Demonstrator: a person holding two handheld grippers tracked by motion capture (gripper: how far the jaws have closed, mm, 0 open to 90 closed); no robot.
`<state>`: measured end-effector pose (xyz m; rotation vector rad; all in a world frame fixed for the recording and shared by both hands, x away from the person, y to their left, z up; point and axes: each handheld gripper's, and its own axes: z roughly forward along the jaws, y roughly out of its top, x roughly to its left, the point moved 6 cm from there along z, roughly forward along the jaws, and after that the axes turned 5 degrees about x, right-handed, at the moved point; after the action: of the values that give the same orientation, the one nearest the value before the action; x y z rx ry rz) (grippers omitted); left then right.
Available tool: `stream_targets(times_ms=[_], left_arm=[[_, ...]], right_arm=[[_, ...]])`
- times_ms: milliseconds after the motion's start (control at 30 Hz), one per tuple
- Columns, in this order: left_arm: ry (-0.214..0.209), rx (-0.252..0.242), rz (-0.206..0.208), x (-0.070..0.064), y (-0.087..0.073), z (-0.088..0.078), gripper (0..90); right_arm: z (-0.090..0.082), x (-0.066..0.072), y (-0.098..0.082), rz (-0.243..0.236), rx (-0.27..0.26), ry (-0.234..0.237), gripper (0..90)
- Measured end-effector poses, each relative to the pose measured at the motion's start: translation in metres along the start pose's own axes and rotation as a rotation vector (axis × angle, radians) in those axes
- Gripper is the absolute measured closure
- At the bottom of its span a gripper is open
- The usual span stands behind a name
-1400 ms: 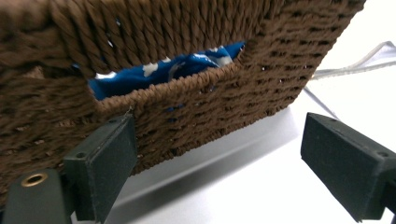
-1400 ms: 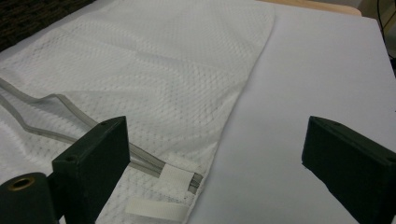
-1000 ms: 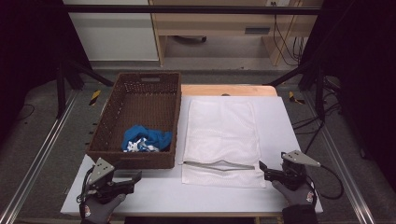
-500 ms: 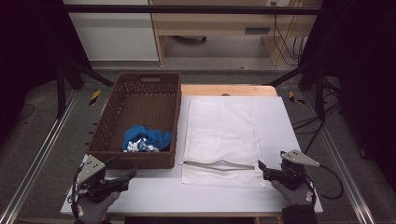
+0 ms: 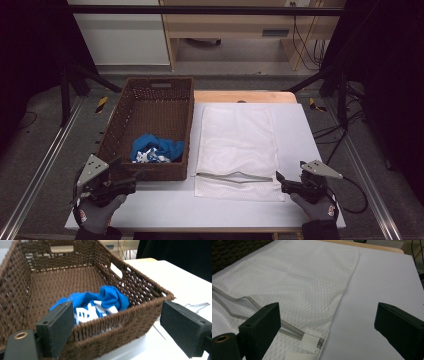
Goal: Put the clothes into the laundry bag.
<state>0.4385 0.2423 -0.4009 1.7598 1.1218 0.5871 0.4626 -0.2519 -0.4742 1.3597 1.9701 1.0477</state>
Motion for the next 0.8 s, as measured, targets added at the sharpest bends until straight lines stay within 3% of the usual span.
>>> stream_targets(times_ms=[300,400,800], left_arm=[[0.019,-0.014,0.004,0.005,0.019,0.007,12.1],[0.030,0.002,0.021,0.007,0.028,0.013,12.1],[0.041,0.052,0.022,0.017,0.046,0.034,12.0]], right_arm=[[0.001,0.003,0.000,-0.002,0.005,0.007,6.9],[0.001,0.002,0.000,-0.001,0.005,0.006,6.9],[0.003,0.001,-0.001,0.002,0.009,-0.001,6.7]])
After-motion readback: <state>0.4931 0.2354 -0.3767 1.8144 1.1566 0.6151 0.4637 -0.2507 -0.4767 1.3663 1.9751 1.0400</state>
